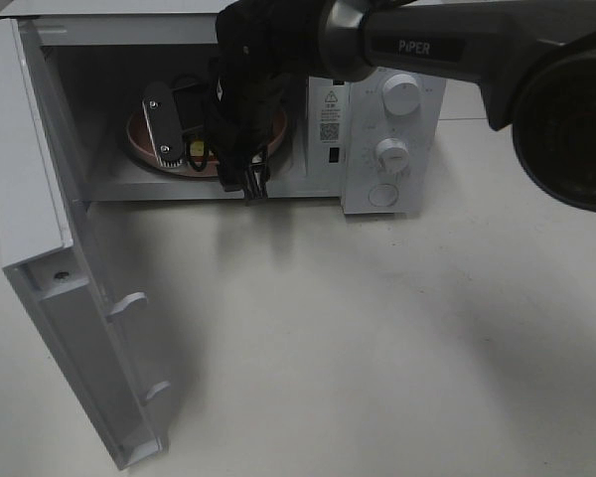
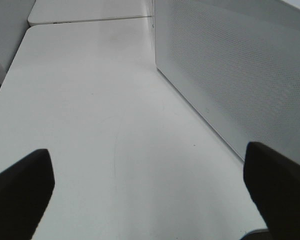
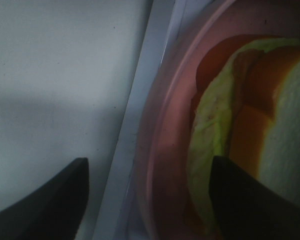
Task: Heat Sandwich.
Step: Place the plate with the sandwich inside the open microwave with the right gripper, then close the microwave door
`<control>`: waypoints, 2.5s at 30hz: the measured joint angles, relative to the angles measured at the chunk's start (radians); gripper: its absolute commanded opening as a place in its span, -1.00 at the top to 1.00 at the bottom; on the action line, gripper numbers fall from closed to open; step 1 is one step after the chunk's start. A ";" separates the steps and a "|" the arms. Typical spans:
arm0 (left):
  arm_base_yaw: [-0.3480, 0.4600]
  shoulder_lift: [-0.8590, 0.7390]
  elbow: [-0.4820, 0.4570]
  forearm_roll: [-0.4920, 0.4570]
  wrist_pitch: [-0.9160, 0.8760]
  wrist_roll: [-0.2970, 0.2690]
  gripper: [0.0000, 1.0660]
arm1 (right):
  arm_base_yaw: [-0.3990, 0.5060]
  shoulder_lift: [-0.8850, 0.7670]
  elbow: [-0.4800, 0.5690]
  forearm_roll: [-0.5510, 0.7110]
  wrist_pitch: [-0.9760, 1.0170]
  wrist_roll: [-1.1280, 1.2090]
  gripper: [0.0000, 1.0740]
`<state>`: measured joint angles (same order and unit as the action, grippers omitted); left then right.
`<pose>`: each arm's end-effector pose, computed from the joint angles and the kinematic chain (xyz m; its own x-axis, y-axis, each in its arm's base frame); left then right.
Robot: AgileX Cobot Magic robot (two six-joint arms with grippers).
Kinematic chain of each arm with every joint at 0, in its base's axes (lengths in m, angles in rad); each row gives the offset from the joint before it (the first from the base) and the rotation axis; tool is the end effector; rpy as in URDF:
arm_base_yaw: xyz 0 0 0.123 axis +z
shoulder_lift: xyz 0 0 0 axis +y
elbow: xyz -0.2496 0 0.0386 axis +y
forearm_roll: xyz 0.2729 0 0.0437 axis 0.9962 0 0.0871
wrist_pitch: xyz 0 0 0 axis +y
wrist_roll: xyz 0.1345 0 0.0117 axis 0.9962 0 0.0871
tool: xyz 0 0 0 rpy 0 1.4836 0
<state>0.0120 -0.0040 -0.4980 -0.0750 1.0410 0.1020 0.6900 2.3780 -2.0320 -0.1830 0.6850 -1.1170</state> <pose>0.0898 -0.0077 0.2715 -0.4316 0.0587 -0.9002 0.0740 0.9968 0.0295 0.4403 0.3432 0.1083 0.3615 -0.9277 -0.0936 -0.7685 -0.2396 -0.5932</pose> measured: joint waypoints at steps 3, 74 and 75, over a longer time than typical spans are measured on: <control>0.000 0.000 0.000 0.000 0.000 0.000 -0.83 | 0.000 -0.040 0.071 0.000 -0.051 0.001 -0.31; 0.000 0.000 0.000 0.000 0.000 0.000 -0.83 | 0.000 -1.113 1.249 0.007 -0.147 0.786 -0.42; 0.000 0.000 0.000 0.000 0.000 0.000 -0.83 | 0.000 -1.135 1.259 0.007 -0.130 0.822 -0.42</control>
<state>0.0120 -0.0040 -0.4980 -0.0750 1.0410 0.1020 0.6900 1.2430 -0.7730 -0.1760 0.5550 -0.2950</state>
